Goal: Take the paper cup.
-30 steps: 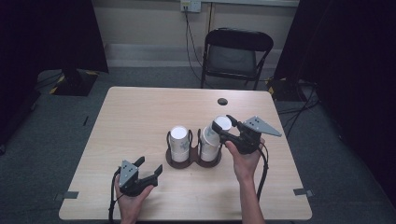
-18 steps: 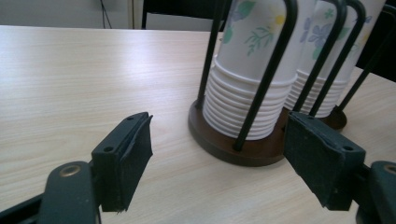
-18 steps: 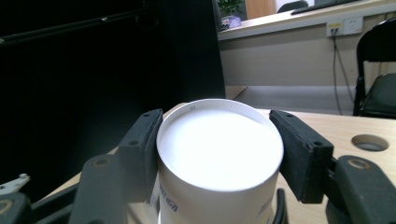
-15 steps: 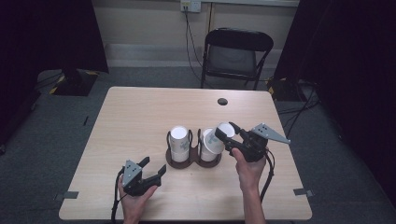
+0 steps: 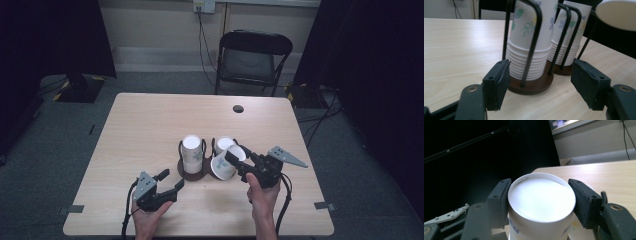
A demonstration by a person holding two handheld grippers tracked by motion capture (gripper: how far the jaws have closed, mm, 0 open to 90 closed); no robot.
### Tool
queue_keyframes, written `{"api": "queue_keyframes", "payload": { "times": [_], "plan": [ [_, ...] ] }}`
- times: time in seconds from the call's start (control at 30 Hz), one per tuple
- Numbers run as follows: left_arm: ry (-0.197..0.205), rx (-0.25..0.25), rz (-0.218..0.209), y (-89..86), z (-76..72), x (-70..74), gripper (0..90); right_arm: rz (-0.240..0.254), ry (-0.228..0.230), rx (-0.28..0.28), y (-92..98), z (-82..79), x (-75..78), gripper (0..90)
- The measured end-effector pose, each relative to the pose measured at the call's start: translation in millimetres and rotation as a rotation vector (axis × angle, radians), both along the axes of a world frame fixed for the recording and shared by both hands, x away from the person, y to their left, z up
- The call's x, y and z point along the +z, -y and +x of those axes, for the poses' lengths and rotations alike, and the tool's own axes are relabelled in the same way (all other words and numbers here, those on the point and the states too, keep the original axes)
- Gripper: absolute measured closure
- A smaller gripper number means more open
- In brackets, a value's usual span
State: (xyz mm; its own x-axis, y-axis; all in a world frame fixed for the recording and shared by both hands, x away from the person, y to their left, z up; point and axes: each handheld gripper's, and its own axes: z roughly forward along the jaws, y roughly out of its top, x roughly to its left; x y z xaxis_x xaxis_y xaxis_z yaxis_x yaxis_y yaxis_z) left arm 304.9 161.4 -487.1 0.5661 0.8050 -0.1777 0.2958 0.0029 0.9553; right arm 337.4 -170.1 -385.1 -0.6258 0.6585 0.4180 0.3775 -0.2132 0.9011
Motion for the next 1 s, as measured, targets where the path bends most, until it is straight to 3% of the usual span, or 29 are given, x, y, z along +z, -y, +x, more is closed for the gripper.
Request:
{"api": "queue_keyframes", "payload": {
  "times": [0.13,0.43,0.67,0.77,1.0],
  "plan": [
    [0.012,-0.017,0.005,6.3,-0.6,2.6,37.5,0.031,-0.033,0.005,-0.7,-2.0,-10.6,37.2],
    [0.043,-0.054,-0.01,18.2,-2.7,8.3,36.7,0.074,-0.084,0.025,-7.2,-7.3,-29.3,37.2],
    [0.044,-0.102,-0.007,25.2,-2.2,8.2,36.9,0.088,-0.099,0.04,-13.6,-8.5,-34.2,37.2],
    [0.04,-0.118,-0.017,28.5,-2.6,8.1,36.8,0.116,-0.115,0.042,-17.3,-10.5,-39.3,37.2],
    [0.068,-0.146,-0.003,35.8,-4.0,11.3,38.1,0.152,-0.154,0.076,-23.4,-10.8,-44.7,37.2]
  ]
}}
